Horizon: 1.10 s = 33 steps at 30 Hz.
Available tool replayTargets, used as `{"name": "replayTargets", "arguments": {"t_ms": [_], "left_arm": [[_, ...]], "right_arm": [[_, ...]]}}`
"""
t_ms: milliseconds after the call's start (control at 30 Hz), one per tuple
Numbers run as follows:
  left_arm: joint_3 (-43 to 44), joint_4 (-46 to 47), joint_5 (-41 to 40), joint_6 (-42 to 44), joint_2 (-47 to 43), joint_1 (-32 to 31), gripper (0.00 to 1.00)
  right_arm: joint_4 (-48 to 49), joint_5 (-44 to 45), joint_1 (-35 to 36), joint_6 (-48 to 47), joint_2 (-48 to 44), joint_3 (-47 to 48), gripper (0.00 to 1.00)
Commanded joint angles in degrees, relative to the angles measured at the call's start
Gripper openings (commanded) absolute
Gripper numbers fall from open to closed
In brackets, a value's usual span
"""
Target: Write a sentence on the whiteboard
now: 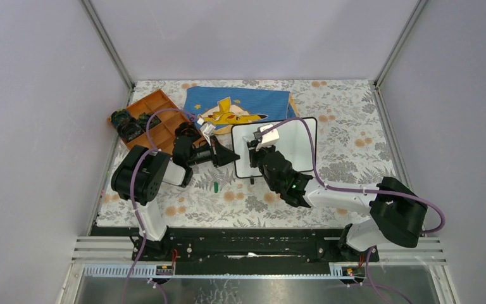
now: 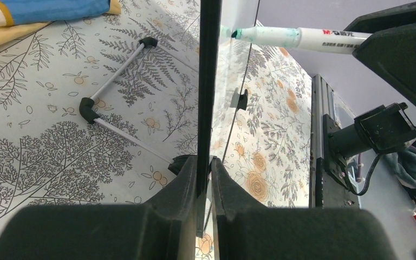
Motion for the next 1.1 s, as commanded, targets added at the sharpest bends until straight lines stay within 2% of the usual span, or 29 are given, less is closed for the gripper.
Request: {"name": "replayTargets", "arguments": {"t_ms": [0, 567, 833, 1067], "left_arm": [[-0.71, -3.37, -1.16, 2.43, -0.34, -0.68, 0.00], [-0.58, -4.12, -1.38, 2.96, -0.24, -0.81, 0.00], [-0.58, -4.29, -1.33, 3.04, -0.26, -0.83, 0.00], [-0.62, -4.30, -1.34, 3.15, -0.32, -0.89, 0.00]], "right_arm": [[0.35, 2.34, -0.45, 0.75, -0.99, -0.08, 0.00], [-2.07, 4.26, -0.50, 1.25, -2.81, -3.17, 0.00], [2.26, 1.57, -0.45, 0.88, -6.36, -5.07, 0.00], [1.98, 2.62, -1.10, 0.23, -6.72, -3.65, 0.00]]}}
